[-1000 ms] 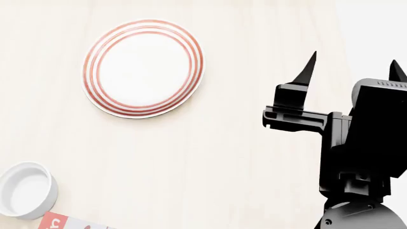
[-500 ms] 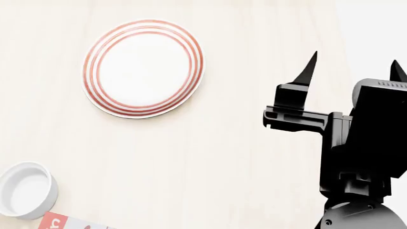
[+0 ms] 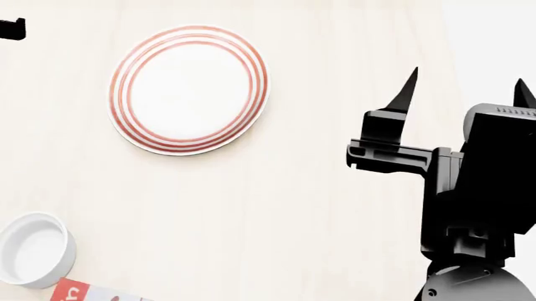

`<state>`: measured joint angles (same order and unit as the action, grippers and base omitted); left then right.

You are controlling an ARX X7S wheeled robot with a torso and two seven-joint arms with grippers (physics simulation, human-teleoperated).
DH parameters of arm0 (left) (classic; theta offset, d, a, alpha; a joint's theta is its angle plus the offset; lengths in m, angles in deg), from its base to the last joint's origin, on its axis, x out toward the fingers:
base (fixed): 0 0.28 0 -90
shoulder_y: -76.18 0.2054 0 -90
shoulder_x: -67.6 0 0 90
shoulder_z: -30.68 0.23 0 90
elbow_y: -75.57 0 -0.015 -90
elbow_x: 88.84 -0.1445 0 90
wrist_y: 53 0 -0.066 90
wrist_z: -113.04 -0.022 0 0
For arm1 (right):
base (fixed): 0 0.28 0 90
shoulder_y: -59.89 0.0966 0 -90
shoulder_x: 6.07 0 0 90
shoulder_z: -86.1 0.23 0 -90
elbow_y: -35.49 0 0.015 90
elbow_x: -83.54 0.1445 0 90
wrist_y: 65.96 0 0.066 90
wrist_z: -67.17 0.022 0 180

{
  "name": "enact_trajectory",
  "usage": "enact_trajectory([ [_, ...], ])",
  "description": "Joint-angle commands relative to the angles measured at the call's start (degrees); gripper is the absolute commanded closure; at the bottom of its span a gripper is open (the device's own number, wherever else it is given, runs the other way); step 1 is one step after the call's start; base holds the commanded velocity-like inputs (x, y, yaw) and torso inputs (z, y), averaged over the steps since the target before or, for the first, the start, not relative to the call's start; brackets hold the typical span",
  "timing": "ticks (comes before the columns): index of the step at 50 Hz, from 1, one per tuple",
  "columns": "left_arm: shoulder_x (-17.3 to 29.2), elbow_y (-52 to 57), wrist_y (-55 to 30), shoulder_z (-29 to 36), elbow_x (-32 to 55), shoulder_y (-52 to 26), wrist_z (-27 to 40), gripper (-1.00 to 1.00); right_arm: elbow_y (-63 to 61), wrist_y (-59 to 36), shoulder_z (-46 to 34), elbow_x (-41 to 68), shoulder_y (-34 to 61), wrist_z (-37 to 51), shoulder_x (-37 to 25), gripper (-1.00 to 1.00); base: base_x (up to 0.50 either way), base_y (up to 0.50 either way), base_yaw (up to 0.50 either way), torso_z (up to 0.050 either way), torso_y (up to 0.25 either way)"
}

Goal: Pick the akita bowl next to the ramekin and place it on the plate.

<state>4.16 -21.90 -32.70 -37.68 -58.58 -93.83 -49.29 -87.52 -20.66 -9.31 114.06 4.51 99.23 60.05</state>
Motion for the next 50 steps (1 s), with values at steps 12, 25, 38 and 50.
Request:
enact_trajectory([
  [12, -7.3, -20.9, 18.5, 32.5, -11.6, -26.8, -30.2, 1.00, 0.0, 0.2, -0.1, 0.4, 0.0, 0.2, -0.2, -1.00, 0.00, 0.00, 0.00, 0.000, 0.000],
  [25, -9.0, -22.4, 27.1, 43.7, -14.5, -30.3, -46.2, 1.00, 0.0, 0.2, -0.2, 0.5, 0.1, 0.3, -0.3, -1.00, 0.00, 0.00, 0.00, 0.000, 0.000],
  [38, -6.5, -16.5, 28.6, 50.0, -13.0, -32.1, -60.3, 1.00, 0.2, 0.6, -0.4, 0.5, 0.0, 0.3, -0.4, -1.00, 0.00, 0.00, 0.00, 0.000, 0.000],
  [50, -5.3, -14.7, 33.4, 53.2, -13.2, -33.2, -67.8, 1.00, 0.1, 0.6, -0.3, 0.8, 0.0, 0.5, -0.5, -1.00, 0.00, 0.00, 0.00, 0.000, 0.000],
])
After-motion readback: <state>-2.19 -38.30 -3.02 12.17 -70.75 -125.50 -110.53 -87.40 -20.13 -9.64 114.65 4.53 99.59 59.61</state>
